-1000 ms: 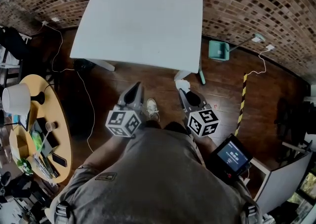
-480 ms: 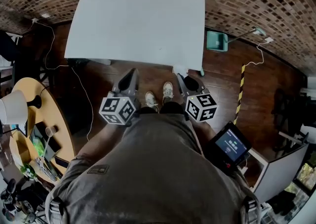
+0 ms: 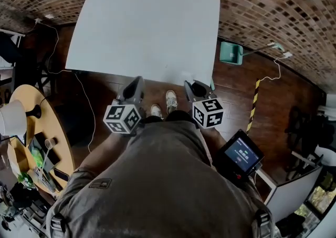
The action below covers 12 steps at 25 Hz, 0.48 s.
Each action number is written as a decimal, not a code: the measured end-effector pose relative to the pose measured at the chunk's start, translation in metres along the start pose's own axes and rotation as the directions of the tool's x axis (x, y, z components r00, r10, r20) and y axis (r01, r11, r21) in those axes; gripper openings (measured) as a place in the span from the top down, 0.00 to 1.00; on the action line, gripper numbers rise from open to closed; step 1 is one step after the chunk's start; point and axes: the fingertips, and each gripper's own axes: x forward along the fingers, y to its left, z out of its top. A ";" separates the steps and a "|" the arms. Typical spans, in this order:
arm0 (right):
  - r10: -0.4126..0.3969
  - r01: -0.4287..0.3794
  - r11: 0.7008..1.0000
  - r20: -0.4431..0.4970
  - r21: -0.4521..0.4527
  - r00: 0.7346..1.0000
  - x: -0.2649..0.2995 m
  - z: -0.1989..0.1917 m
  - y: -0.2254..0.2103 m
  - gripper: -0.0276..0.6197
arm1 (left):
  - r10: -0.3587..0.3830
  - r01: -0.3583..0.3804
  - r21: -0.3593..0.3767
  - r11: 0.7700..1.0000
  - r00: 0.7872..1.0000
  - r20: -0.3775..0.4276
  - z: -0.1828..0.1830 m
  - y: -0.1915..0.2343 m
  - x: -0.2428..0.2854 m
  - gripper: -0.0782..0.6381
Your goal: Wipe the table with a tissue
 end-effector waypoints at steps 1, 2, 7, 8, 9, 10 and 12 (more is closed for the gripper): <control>0.004 -0.004 1.000 -0.022 -0.015 1.000 0.004 0.000 -0.005 0.88 | 0.007 -0.007 -0.002 1.000 1.000 -0.006 -0.001 -0.001 0.005 0.89; 0.009 -0.010 1.000 -0.046 -0.028 0.999 0.008 0.000 -0.011 0.88 | 0.012 -0.012 -0.004 1.000 1.000 -0.012 -0.003 -0.001 0.010 0.89; 0.030 -0.043 0.997 -0.175 -0.066 0.984 0.036 -0.010 -0.029 0.88 | 0.051 -0.052 -0.012 0.999 0.997 -0.062 -0.016 0.007 0.026 0.89; 0.034 -0.050 0.996 -0.198 -0.079 0.980 0.042 -0.012 -0.032 0.88 | 0.060 -0.061 -0.013 0.998 0.996 -0.073 -0.018 0.010 0.030 0.89; 0.038 -0.060 0.994 -0.220 -0.094 0.975 0.048 -0.014 -0.034 0.88 | 0.068 -0.070 -0.014 0.997 0.994 -0.084 -0.021 0.013 0.033 0.89; 0.044 -0.072 0.991 -0.242 -0.109 0.969 0.054 -0.015 -0.035 0.88 | 0.075 -0.077 -0.015 0.997 0.993 -0.094 -0.024 0.015 0.035 0.89; 0.057 -0.101 0.985 -0.286 -0.141 0.957 0.066 -0.019 -0.035 0.88 | 0.086 -0.089 -0.020 0.996 0.990 -0.115 -0.032 0.020 0.039 0.89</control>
